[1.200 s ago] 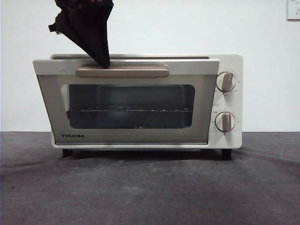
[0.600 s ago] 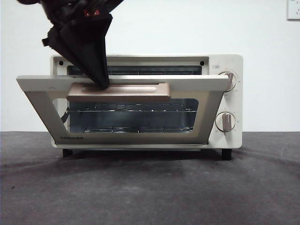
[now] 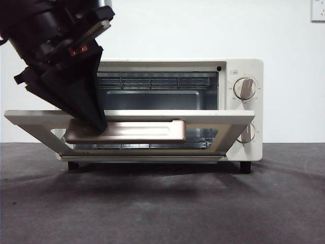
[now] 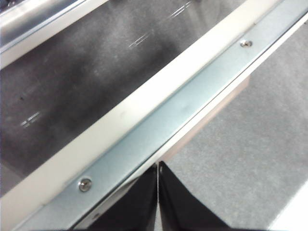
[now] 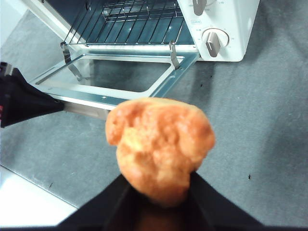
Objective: The left arm flap open the oven, the right arm pick bread and place it into oven, the left arm flap close the oven
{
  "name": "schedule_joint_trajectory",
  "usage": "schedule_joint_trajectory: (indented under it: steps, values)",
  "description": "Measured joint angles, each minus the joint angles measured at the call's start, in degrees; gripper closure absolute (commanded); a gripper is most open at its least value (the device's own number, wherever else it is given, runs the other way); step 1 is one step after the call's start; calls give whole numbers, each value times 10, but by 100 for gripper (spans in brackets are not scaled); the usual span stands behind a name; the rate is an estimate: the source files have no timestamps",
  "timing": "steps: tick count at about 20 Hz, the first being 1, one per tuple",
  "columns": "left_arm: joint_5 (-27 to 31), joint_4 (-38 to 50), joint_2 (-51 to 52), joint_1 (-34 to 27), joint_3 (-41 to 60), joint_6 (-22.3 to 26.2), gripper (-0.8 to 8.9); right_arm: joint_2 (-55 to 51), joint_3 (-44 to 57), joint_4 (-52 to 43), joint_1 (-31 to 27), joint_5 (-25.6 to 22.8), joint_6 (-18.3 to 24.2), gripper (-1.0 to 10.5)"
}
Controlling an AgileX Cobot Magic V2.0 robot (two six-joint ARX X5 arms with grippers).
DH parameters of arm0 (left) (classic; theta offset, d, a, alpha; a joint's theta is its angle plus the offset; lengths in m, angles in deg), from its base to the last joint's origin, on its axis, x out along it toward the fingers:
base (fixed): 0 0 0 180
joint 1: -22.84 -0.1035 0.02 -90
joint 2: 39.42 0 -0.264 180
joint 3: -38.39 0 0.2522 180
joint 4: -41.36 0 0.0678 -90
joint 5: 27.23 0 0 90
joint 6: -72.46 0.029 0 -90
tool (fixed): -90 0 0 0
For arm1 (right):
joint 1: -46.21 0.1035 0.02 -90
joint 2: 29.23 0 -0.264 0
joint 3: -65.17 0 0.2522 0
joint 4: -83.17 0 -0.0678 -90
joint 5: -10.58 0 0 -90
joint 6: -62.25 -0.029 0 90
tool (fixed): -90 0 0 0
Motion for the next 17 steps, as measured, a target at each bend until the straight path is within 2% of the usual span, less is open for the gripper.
schedule_joint_trajectory:
  steps: [17]
  values:
    - [31, 96, 1, 37, 83, -59, 805, 0, 0, 0, 0, 0, 0, 842]
